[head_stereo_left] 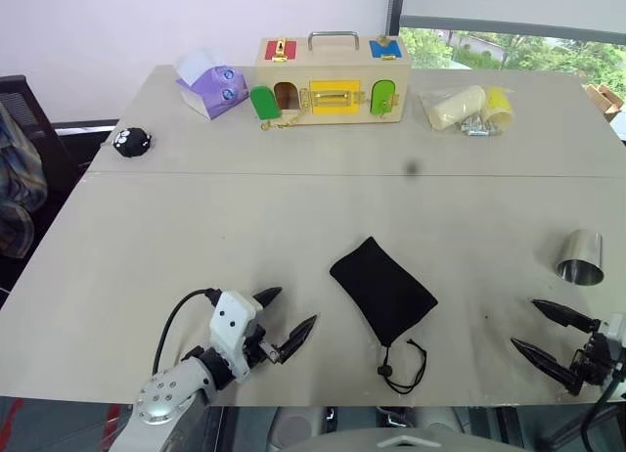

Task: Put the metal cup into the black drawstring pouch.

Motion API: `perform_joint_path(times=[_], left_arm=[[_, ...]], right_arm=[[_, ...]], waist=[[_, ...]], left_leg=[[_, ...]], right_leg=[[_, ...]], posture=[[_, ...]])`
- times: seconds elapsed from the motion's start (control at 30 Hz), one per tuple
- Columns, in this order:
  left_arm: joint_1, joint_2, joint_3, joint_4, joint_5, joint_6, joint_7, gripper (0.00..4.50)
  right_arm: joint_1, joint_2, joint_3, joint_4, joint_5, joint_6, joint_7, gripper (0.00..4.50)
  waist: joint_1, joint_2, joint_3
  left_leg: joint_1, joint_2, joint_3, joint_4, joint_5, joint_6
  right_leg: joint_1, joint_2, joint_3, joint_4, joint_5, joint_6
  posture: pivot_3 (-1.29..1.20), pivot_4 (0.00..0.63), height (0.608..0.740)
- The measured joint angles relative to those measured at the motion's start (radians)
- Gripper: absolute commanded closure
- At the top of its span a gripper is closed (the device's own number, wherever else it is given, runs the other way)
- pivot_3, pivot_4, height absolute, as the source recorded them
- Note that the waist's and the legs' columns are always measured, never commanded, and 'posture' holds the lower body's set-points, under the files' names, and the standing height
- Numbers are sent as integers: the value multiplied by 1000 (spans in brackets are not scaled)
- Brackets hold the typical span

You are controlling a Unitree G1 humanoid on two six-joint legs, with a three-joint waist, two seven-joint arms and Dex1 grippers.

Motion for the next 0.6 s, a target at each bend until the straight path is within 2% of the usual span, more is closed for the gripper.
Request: perform_joint_path(times=[0.6], left_arm=[[7, 30, -4, -68, -56, 57, -28, 3]], right_arm=[[-3, 0, 0, -24, -1, 1, -2, 66]], waist=[[0, 0, 0]], left_leg=[[0, 0, 0, 0, 0, 0]], right_leg=[[0, 0, 0, 0, 0, 0]], posture=[[0, 150, 740]])
